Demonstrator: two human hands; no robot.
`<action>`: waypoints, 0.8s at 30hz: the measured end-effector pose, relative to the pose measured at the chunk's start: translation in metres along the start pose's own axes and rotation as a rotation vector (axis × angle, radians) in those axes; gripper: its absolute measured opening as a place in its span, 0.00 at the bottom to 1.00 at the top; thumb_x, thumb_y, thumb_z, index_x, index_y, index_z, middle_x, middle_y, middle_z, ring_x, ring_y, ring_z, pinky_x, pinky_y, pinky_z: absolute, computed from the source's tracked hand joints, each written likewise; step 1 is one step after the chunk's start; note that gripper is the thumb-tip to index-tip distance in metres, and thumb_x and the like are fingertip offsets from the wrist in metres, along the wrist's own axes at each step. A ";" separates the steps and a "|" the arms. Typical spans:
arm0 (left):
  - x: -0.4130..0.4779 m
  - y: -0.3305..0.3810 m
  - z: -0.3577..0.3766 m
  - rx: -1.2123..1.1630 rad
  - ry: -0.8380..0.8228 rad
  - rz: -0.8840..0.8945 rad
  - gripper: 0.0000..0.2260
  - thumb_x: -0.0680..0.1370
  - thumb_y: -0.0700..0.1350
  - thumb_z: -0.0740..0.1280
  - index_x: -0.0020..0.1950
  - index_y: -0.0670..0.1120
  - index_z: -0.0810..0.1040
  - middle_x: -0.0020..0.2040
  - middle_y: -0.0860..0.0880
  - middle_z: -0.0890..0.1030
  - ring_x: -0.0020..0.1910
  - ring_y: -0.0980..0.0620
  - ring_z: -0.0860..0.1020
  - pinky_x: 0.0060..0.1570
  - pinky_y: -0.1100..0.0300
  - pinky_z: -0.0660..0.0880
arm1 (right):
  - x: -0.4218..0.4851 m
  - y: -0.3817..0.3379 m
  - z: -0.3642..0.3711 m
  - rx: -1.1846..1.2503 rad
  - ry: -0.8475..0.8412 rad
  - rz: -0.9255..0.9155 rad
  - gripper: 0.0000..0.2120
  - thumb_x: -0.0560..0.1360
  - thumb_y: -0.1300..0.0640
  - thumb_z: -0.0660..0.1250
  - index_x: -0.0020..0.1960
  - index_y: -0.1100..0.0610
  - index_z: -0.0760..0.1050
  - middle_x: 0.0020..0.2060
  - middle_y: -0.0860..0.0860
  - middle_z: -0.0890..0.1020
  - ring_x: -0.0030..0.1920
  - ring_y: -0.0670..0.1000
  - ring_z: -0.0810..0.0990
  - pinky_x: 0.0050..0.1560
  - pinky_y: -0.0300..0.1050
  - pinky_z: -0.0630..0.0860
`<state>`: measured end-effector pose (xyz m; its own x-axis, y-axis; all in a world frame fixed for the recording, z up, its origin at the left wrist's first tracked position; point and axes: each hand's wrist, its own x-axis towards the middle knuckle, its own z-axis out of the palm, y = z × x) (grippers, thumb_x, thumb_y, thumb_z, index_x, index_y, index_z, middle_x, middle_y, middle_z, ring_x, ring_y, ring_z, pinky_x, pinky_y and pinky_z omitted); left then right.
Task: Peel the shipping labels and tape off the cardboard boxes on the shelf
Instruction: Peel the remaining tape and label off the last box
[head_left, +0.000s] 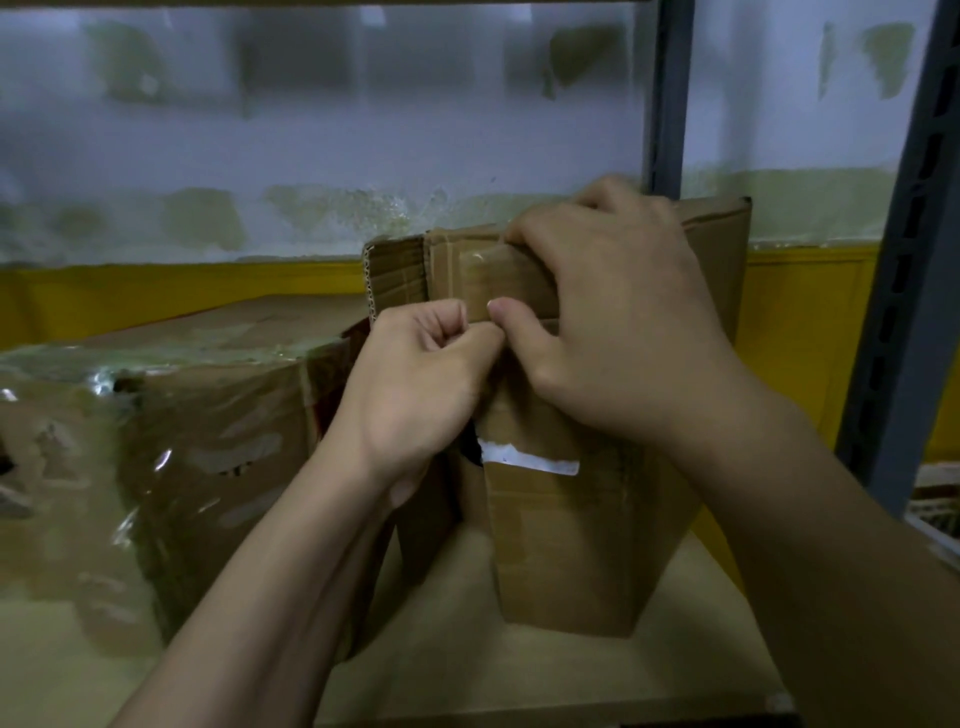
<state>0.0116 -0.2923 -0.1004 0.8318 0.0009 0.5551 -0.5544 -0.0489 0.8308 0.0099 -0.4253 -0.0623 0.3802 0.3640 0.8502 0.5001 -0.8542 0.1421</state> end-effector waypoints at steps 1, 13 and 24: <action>0.001 0.000 -0.001 0.006 0.000 -0.002 0.20 0.70 0.45 0.65 0.43 0.25 0.69 0.35 0.36 0.74 0.37 0.44 0.68 0.37 0.48 0.62 | 0.001 0.000 0.000 0.004 -0.006 -0.003 0.16 0.72 0.45 0.63 0.55 0.54 0.76 0.48 0.50 0.81 0.55 0.54 0.72 0.55 0.50 0.64; -0.007 -0.013 -0.003 -0.020 0.032 0.000 0.11 0.79 0.30 0.59 0.41 0.36 0.78 0.35 0.41 0.80 0.34 0.46 0.76 0.36 0.56 0.74 | 0.000 0.004 0.000 0.040 0.030 0.029 0.15 0.72 0.45 0.64 0.54 0.53 0.76 0.46 0.48 0.80 0.53 0.53 0.71 0.52 0.48 0.62; -0.009 -0.011 -0.006 0.231 0.213 0.179 0.03 0.76 0.42 0.73 0.44 0.50 0.85 0.34 0.48 0.84 0.35 0.52 0.83 0.44 0.46 0.83 | -0.001 0.005 -0.004 0.049 0.031 0.058 0.15 0.73 0.47 0.68 0.55 0.54 0.77 0.43 0.45 0.71 0.55 0.54 0.71 0.52 0.48 0.62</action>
<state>0.0105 -0.2857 -0.1146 0.6841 0.1788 0.7071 -0.6496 -0.2916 0.7022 0.0090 -0.4314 -0.0603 0.3854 0.3023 0.8718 0.5160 -0.8539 0.0680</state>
